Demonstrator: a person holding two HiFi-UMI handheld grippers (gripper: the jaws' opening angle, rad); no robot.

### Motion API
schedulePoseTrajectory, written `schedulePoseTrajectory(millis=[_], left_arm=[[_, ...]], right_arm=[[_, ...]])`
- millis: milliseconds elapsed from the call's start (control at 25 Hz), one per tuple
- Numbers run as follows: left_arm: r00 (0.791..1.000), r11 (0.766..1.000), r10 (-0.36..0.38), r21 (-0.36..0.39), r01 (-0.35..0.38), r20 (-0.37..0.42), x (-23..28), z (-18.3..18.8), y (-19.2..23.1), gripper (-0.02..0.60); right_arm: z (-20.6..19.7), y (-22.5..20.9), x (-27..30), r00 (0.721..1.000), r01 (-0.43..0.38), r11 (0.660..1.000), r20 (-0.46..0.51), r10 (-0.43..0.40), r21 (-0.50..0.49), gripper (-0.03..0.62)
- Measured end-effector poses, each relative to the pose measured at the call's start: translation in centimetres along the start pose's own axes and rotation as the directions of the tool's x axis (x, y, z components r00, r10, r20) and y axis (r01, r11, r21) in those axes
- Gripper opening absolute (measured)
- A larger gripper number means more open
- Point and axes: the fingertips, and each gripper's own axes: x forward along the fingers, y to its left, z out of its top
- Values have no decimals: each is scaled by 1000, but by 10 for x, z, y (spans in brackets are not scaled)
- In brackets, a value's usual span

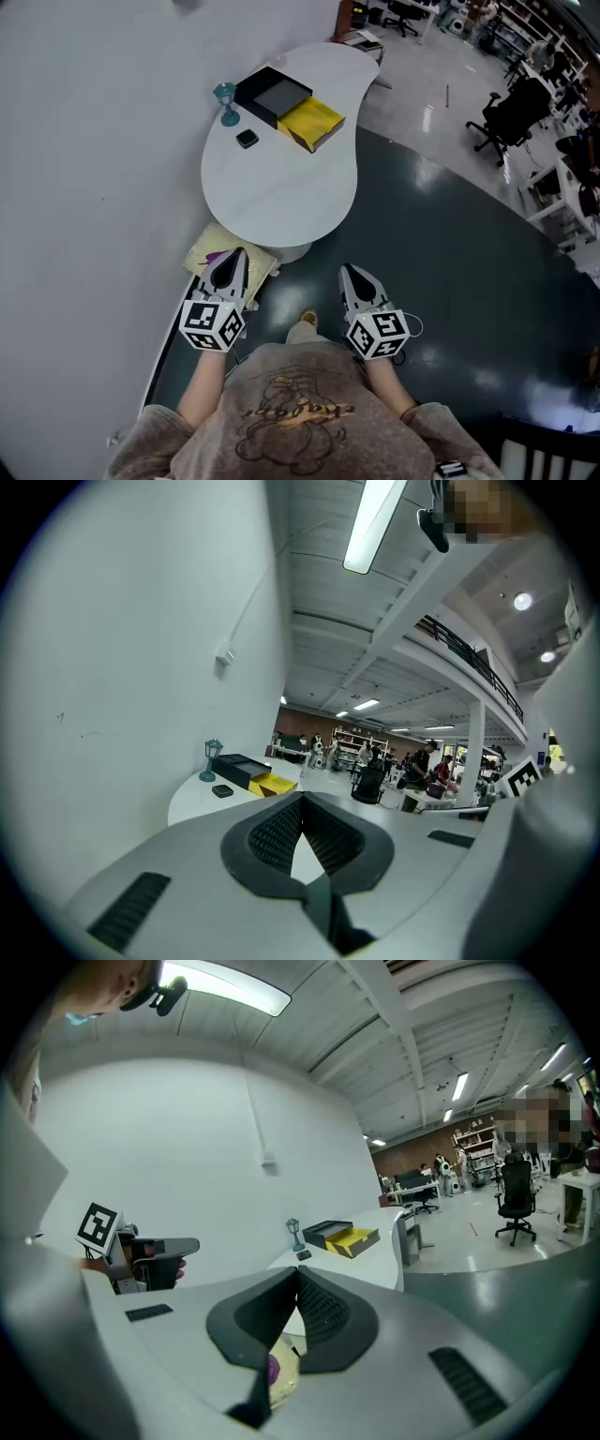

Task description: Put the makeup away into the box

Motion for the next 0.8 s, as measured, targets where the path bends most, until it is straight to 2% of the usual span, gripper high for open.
schedulePoseTrajectory(millis=[280, 480, 800], left_arm=[[999, 999, 39, 8, -39, 26, 60, 15, 0, 20], [998, 998, 52, 21, -53, 26, 84, 21, -7, 20], [997, 996, 77, 37, -77, 18, 102, 30, 3, 20]], right_arm=[[21, -45, 42, 999, -45, 999, -12, 45, -8, 2], [33, -76, 62, 999, -41, 999, -4, 41, 5, 2], [40, -86, 84, 998, -62, 998, -8, 62, 24, 2]])
